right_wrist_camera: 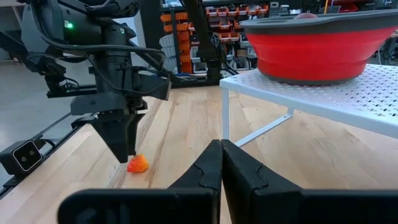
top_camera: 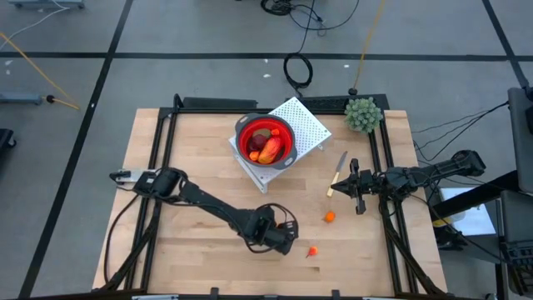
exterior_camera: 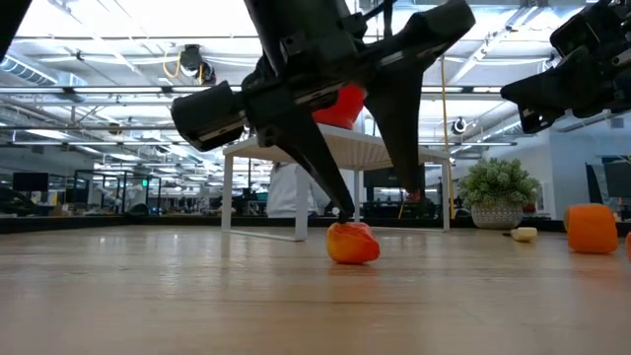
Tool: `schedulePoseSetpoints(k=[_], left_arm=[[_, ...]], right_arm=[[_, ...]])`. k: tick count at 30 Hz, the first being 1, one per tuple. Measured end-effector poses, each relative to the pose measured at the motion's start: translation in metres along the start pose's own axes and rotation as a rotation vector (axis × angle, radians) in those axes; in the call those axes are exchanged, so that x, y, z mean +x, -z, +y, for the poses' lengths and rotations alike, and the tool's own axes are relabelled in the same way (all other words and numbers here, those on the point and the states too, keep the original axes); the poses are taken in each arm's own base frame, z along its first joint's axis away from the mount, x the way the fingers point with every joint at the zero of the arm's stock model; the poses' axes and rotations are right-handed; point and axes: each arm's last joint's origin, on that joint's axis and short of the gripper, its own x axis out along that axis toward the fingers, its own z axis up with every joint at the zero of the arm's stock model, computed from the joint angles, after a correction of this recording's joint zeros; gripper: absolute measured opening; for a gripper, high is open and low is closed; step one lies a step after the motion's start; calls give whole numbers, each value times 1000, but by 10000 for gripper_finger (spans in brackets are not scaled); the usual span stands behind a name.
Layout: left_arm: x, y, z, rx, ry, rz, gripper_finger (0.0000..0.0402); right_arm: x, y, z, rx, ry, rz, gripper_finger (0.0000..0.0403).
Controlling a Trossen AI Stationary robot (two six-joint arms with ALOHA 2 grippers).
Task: Pick & Place Fruit
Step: Put the peach into the red strainer bowl on the shelf
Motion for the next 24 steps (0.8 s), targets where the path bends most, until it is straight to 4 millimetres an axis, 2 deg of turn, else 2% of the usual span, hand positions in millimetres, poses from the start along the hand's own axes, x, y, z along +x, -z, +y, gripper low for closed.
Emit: schedulePoseSetpoints(k=[6, 12, 17, 24], left_arm=[[0, 0, 1, 18, -12, 2, 152], [0, 1, 2, 25, -16, 2, 136], [0, 2, 3, 42, -28, 18, 152], [-1, 1, 6, 20, -68, 28, 202]], right_arm=[[0, 0, 0, 0, 0, 0, 0], [0, 0, 0, 0, 0, 0, 0], [0, 0, 0, 0, 0, 0, 0], [0, 0, 0, 0, 0, 0, 0]])
